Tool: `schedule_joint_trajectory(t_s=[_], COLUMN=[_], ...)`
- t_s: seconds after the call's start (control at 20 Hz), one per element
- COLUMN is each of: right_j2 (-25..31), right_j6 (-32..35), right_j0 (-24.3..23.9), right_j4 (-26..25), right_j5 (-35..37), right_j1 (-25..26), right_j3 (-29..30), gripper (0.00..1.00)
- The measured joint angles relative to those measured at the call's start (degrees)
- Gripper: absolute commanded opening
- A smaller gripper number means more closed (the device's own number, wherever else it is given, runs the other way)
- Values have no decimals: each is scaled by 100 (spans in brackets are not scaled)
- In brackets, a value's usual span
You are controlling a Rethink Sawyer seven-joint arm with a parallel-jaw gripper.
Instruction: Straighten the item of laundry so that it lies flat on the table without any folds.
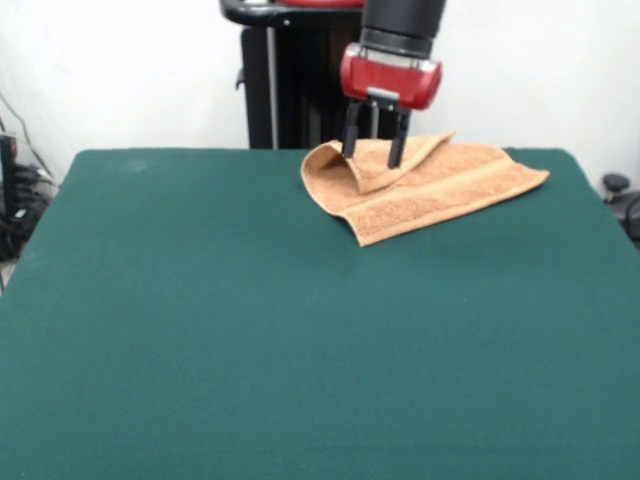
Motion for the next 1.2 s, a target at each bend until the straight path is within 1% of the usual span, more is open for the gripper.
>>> schedule_joint_trajectory(t_s=[0.25,0.55,1.05,1.2], right_j2=[47,57,90,101], right_j6=[0,0,0,0], right_j0=[-32,-75,-192,-205], right_j4=[-99,-209,-434,-488], right_j5=[0,-1,-5,-19], right_j1=[295,810,1454,1557], right_j3=[-132,-314,-543,-575], gripper=[100,100,100,100])
